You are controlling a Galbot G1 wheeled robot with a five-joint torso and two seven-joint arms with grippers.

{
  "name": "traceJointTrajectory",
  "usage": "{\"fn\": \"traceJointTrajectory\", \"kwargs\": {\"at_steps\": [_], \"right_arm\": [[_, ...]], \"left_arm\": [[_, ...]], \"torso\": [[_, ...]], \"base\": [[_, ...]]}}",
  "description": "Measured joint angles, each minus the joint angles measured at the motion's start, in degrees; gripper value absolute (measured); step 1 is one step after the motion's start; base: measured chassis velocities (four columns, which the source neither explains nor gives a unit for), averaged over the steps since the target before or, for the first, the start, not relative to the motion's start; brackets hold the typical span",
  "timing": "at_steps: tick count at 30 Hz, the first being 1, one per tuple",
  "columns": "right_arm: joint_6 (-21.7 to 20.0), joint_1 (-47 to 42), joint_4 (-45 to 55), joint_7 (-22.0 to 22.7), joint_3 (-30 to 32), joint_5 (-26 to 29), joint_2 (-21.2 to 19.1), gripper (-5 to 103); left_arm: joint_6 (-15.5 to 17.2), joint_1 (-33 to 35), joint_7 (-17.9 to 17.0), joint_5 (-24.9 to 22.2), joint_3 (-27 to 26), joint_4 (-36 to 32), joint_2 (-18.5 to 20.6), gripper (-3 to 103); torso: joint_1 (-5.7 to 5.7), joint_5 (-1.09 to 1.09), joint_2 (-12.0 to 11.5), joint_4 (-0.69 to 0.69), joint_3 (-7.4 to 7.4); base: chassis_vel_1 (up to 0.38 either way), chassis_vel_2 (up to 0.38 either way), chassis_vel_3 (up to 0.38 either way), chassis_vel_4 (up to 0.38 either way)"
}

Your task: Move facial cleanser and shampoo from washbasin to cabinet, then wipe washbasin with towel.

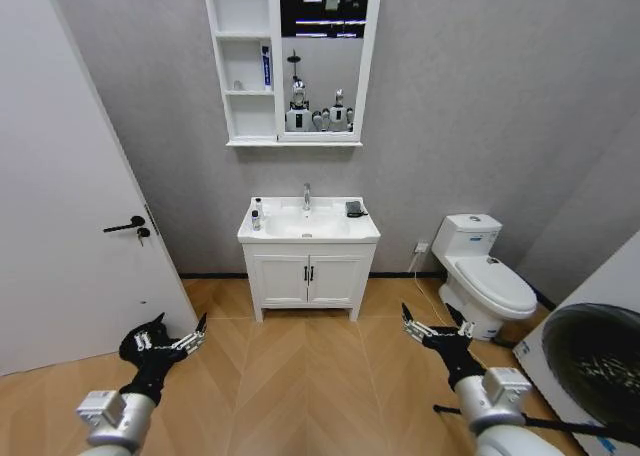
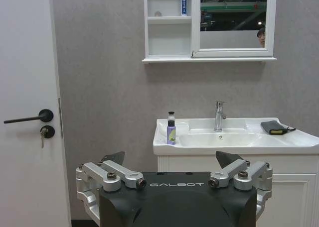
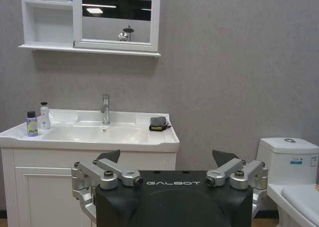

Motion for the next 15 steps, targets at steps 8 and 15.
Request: {"fn": "traceJointTrajectory", "kwargs": {"at_steps": [8,15], "right_arm": [[-0.7,-0.1,0.0,0.0,0.0,0.1,0.0,100],[-0.7,-0.2,0.0,-1.1,-0.1,0.2,-0.2,100]], "left_arm": [[-0.2,0.0,0.0,0.5,-0.2,-0.2,-0.4,100],[-0.4,0.5,0.1,0.5,-0.5,-0.6,-1.0,100]], "torso": [[0.0,0.0,0.0,0.0,0.0],[-0.02,0.0,0.0,-0.01,-0.01]], "base": [[0.0,0.0,0.0,0.0],[-0.013,0.016,0.014,-0.014]]}}
